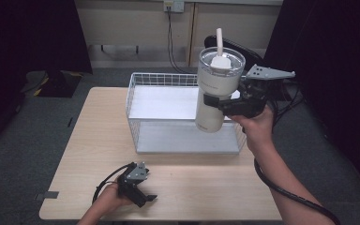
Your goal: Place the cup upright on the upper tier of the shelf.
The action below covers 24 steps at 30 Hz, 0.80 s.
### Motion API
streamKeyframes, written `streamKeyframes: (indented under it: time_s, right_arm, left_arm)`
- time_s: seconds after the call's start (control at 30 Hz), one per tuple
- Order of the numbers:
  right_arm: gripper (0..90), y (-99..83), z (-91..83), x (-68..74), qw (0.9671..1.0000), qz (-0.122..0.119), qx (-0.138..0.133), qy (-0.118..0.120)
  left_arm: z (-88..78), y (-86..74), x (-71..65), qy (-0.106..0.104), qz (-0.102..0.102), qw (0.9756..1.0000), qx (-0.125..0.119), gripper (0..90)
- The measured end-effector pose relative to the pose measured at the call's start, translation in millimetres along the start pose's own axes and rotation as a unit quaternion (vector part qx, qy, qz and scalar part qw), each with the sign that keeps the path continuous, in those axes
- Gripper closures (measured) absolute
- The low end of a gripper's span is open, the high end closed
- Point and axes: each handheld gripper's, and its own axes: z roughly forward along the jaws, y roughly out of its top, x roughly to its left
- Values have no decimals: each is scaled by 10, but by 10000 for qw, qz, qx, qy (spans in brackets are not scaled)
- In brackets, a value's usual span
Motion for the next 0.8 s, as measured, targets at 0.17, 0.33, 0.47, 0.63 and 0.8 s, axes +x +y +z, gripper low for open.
streamKeyframes:
  time_s: [0.17, 0.33, 0.47, 0.63, 0.8]
  right_arm:
    - [89, 37, 59, -42, 9999, -2, -20, -137]
    - [89, 73, 105, -79, 9996, -47, -39, -276]
    - [90, 101, 138, -127, 9993, -50, -63, -368]
    - [89, 115, 217, -208, 9984, -57, -14, -559]
    - [89, 103, 265, -258, 9978, -59, -71, -657]
  left_arm:
    - [0, 0, 0, 0, -1, 10000, 0, 0]
    - [0, 0, 0, 0, -1, 10000, 0, 0]
    - [-2, 1, 0, -5, 1, 10000, 11, 0]
    - [-2, 1, 0, -5, 3, 10000, 10, 0]
    - [-2, 1, 0, -6, 4, 10000, 10, 0]
